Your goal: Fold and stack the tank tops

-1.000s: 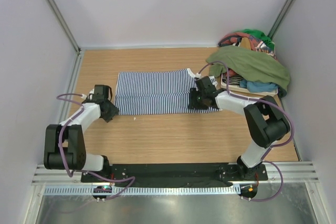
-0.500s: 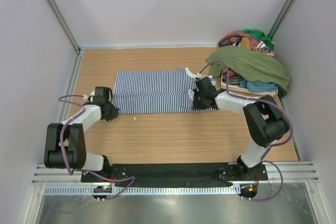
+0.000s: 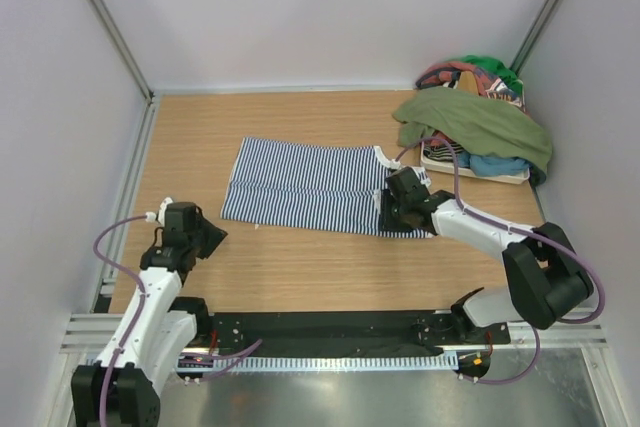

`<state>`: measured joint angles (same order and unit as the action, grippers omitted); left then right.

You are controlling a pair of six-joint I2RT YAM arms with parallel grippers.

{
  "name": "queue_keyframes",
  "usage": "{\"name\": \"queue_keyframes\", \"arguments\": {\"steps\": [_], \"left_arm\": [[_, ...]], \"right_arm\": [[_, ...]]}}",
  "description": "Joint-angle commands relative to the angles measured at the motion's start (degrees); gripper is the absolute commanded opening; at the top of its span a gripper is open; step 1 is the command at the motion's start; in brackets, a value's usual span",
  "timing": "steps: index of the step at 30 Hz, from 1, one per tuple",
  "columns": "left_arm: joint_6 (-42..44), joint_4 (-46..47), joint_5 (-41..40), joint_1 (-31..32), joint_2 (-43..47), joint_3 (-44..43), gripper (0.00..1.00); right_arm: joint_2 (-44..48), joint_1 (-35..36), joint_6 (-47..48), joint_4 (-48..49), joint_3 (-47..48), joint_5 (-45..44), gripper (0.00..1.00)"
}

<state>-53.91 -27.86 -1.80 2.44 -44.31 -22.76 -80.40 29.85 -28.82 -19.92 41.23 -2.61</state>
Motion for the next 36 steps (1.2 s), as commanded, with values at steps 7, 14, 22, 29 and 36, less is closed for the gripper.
{"name": "queue_keyframes", "arguments": {"steps": [7, 14, 22, 29, 36], "left_arm": [[3.7, 1.7, -4.6, 0.3, -9.4, -9.3, 0.48], [7.8, 6.8, -0.1, 0.2, -24.7, -16.8, 0.48], [7.9, 9.9, -2.3, 0.3, -31.0, -16.0, 0.52], [7.0, 11.1, -3.5, 0.2, -36.8, -17.3, 0.42], [5.7, 12.7, -4.2, -0.2, -42.2, -17.3, 0.0]], "right_arm": [[-4.3, -2.2, 2.6, -4.2, 14.9, -5.7, 0.38], [-11.1, -6.7, 3.2, -3.1, 24.6, -1.6, 0.38], [-18.4, -7.4, 3.8, -2.8, 32.1, -0.5, 0.41], [-21.9, -8.4, 3.7, -3.4, 37.3, -0.1, 0.44], [-22.3, -8.5, 3.2, 0.2, 35.7, 1.8, 0.44]]}}
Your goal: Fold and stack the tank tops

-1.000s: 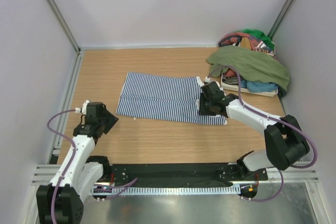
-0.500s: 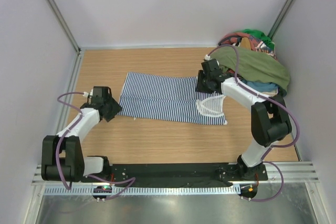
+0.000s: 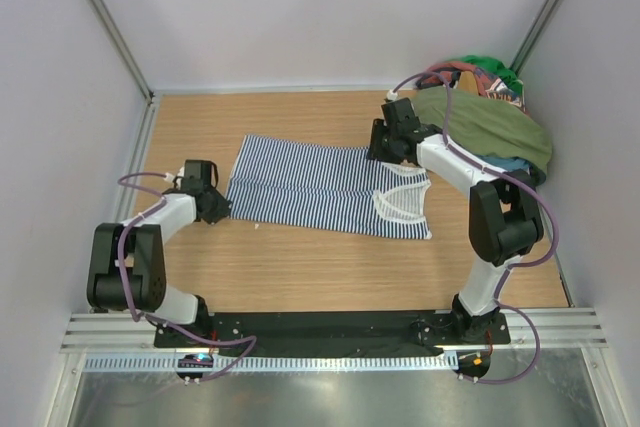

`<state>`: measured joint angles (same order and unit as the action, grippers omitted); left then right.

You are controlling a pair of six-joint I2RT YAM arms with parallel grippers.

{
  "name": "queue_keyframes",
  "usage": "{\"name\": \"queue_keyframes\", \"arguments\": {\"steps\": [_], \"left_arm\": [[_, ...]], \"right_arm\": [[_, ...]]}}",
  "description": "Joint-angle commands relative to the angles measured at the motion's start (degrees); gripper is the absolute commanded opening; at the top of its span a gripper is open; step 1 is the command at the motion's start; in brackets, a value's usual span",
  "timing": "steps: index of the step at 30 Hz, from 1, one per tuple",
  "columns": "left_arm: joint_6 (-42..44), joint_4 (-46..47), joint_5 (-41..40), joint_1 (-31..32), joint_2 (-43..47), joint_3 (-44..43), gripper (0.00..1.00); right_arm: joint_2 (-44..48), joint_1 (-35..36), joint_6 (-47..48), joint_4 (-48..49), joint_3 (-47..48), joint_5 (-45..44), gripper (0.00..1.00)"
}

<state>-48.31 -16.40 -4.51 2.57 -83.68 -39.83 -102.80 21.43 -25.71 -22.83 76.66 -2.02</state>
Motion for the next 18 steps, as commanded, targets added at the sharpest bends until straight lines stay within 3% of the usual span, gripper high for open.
{"name": "queue_keyframes", "arguments": {"steps": [1, 9, 17, 18], "left_arm": [[0.2, 0.7, -1.3, -0.3, -2.9, -0.3, 0.0], [-2.0, -2.5, -0.6, -0.1, 8.0, 7.3, 0.0], [-9.2, -11.4, 0.1, 0.7, 33.2, 14.7, 0.01], [-9.4, -13.5, -0.7, 0.7, 35.1, 14.9, 0.14]], "right_arm": [[0.1, -0.1, 0.2, 3.6, -0.2, 1.3, 0.44], [-1.5, -0.1, 0.2, 6.4, -1.7, 0.8, 0.44], [0.8, -0.1, 0.0, 10.3, -5.9, 0.4, 0.44], [1.1, -0.1, 0.0, 11.7, -7.0, 0.2, 0.45]]}}
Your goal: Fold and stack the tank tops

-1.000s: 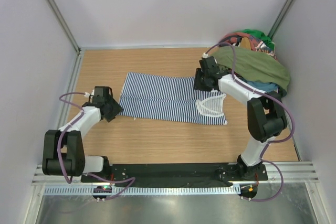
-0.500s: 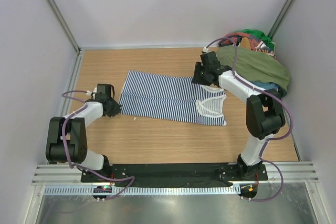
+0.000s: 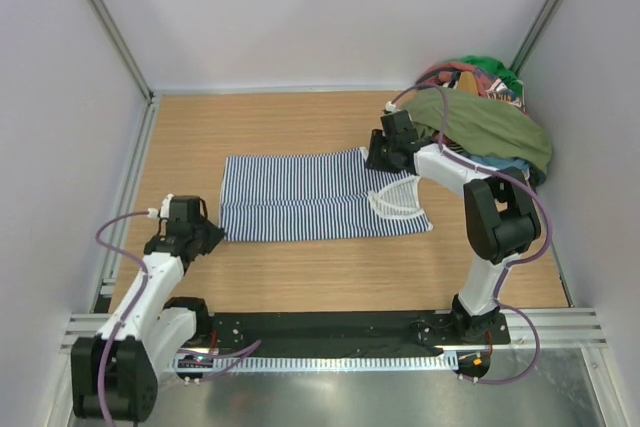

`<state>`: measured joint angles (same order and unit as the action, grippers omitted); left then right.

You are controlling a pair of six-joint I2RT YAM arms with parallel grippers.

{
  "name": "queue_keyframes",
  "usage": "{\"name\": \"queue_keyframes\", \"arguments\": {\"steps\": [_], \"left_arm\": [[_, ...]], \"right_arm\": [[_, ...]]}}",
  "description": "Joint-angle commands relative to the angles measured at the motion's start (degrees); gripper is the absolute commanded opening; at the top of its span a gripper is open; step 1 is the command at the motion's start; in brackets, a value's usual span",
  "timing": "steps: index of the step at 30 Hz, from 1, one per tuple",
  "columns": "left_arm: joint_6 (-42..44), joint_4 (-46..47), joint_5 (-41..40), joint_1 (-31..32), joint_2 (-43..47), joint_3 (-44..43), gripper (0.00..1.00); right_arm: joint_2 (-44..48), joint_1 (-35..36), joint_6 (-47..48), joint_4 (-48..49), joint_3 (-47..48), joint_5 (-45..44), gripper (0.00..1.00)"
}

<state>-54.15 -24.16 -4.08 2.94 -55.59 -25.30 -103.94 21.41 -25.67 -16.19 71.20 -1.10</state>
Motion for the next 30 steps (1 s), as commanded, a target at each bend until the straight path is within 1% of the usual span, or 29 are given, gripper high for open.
{"name": "queue_keyframes", "arguments": {"steps": [1, 2, 3, 4, 5, 6, 8, 9, 10, 11, 12, 13, 15, 16, 17, 19, 22, 23, 30], "left_arm": [[-3.9, -7.0, -1.9, 0.2, 8.6, 0.2, 0.25], [-4.1, -7.9, -3.6, 0.3, 11.4, 0.0, 0.4], [-4.1, -9.4, -4.6, 0.4, 12.0, -0.8, 0.65], [-3.9, -10.1, -5.5, 0.3, 12.3, -1.4, 0.75], [-3.0, -10.5, -6.7, 0.4, 12.2, -2.1, 0.79], [-2.4, -11.0, -7.1, 0.3, 10.5, -4.3, 0.81], [0.1, -10.8, -7.3, 0.3, 7.9, -6.8, 0.82], [0.8, -9.7, -7.3, 0.2, 4.1, -9.4, 0.81], [1.6, -8.8, -7.3, 0.3, 2.3, -10.5, 0.8], [2.6, -7.6, -7.1, 0.2, 0.1, -11.9, 0.75], [4.6, -5.0, -6.6, 0.3, -1.9, -14.6, 0.74], [5.4, -3.9, -6.4, 0.3, -6.0, -16.0, 0.73], [7.7, -1.3, -5.6, 0.2, -9.9, -20.7, 0.73], [8.3, -0.7, -5.3, 0.2, -13.9, -22.3, 0.73], [8.7, -0.1, -5.1, 0.1, -15.7, -23.9, 0.71], [9.0, 1.1, -4.6, 0.1, -21.2, -28.4, 0.7], [9.0, 2.4, -4.5, 0.1, -26.4, -33.6, 0.7], [9.3, 3.3, -4.3, 0.1, -29.8, -35.8, 0.7], [11.7, 4.2, -4.0, -0.7, -43.6, -45.4, 0.7]], "right_arm": [[2.5, -0.1, -0.1, 5.8, -2.1, -0.7, 0.47], [2.9, -0.1, -0.1, 6.3, -2.6, -0.7, 0.47], [2.9, -0.1, 0.0, 7.1, -3.0, -0.6, 0.48], [3.0, -0.1, 0.1, 7.5, -3.2, -0.4, 0.48], [2.8, -0.1, 0.0, 7.7, -3.3, -0.6, 0.48], [2.8, -0.1, 0.1, 8.4, -3.2, -0.6, 0.49], [2.3, -0.1, 0.3, 8.7, -2.9, -0.7, 0.49], [1.9, -0.1, 0.4, 8.9, -2.0, -0.9, 0.5], [1.5, -0.1, 0.7, 8.7, -1.3, -1.0, 0.51], [0.8, -0.1, 0.8, 7.4, 0.8, -1.2, 0.52], [-0.6, -0.1, 1.0, 6.6, 2.1, -1.4, 0.53], [-1.5, -0.1, 1.1, 5.7, 3.4, -1.4, 0.53], [-4.1, -0.1, 1.1, 3.5, 7.1, -1.2, 0.55], [-4.9, -0.1, 1.1, 3.3, 8.1, -0.9, 0.56], [-5.7, -0.1, 1.0, 2.3, 10.3, -1.0, 0.56], [-8.8, -0.1, 0.6, 1.4, 12.5, -1.3, 0.56], [-13.5, -0.1, 0.6, -0.5, 17.3, -1.4, 0.56], [-14.4, -0.1, 0.6, -1.7, 19.4, -1.6, 0.56], [-19.2, -0.1, 1.0, -2.2, 22.9, -3.4, 0.53]]}}
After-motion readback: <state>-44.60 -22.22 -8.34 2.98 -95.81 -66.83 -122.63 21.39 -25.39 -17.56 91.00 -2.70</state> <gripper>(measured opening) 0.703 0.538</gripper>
